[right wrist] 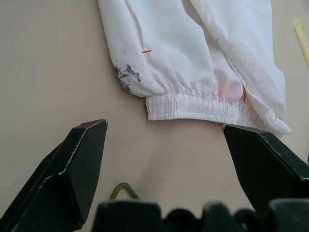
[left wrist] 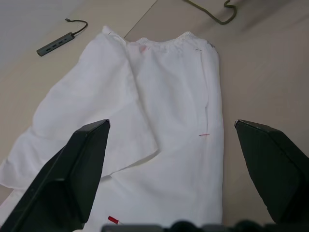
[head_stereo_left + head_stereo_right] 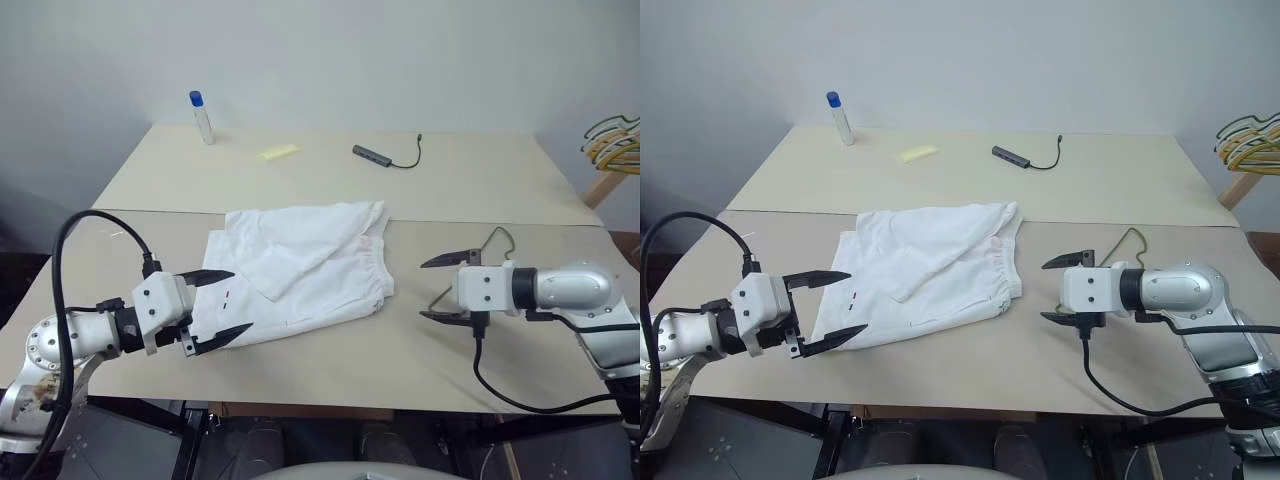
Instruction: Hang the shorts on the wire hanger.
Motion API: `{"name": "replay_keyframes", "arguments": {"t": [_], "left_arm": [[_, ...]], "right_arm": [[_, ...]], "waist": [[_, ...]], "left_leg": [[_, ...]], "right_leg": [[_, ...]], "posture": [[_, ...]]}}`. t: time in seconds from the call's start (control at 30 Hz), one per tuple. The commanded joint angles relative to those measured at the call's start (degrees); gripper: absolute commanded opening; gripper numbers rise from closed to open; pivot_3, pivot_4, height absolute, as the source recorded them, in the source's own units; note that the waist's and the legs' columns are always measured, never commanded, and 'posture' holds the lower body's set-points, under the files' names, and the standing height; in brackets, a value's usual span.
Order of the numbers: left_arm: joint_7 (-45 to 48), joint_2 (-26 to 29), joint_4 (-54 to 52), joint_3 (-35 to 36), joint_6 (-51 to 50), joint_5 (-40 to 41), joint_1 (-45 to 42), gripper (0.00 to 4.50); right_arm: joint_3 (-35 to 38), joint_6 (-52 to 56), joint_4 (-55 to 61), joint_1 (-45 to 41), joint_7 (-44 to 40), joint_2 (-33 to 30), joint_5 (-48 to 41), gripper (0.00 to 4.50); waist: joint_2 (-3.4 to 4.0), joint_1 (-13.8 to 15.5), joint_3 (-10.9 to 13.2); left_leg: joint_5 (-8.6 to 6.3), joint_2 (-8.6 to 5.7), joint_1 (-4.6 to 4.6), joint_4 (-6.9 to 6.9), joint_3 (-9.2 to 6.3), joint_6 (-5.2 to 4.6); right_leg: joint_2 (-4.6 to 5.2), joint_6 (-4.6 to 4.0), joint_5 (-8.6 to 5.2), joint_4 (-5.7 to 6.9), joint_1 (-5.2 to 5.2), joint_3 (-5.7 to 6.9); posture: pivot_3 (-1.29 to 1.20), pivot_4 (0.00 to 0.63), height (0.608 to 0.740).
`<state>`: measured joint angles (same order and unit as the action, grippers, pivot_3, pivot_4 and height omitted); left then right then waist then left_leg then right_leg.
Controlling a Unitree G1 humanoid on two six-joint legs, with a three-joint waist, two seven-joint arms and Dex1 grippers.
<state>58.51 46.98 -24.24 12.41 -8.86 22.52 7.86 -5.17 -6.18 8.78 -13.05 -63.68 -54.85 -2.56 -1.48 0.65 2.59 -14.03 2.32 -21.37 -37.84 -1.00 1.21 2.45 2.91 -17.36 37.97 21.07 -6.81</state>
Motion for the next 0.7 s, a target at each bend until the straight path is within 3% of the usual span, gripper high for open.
{"name": "replay_keyframes", "arguments": {"t": [0.03,0.47,0.7], "left_arm": [[-0.99,0.10,-1.31,1.33,-0.25,0.93,-1.13,4.50],[-1.87,0.53,-1.22,0.37,1.06,-2.07,0.13,4.50],[-1.29,1.09,-0.58,0.74,1.55,-3.92,1.11,4.50]], "right_arm": [[2.20,-1.59,0.83,-0.92,-0.13,-1.16,-0.54,4.45],[1.94,-2.88,-0.16,-1.58,0.61,-0.65,-0.17,4.45],[0.33,3.97,-0.12,-4.03,1.89,-0.73,3.13,4.45]], "waist": [[0.00,0.00,0.00],[0.00,-0.02,0.00],[0.00,-0.05,0.00]], "left_leg": [[0.00,0.00,0.00,0.00,0.00,0.00],[0.00,0.00,0.00,0.00,0.02,0.00],[0.00,0.01,0.02,0.00,0.05,0.00]], "right_leg": [[0.00,0.00,0.00,0.00,0.00,0.00],[0.00,0.00,0.00,0.00,0.00,-0.02],[0.00,-0.01,0.00,0.00,0.01,-0.04]], "posture": [[0.09,0.000,0.740],[0.09,0.000,0.740],[0.08,0.000,0.740]]}}
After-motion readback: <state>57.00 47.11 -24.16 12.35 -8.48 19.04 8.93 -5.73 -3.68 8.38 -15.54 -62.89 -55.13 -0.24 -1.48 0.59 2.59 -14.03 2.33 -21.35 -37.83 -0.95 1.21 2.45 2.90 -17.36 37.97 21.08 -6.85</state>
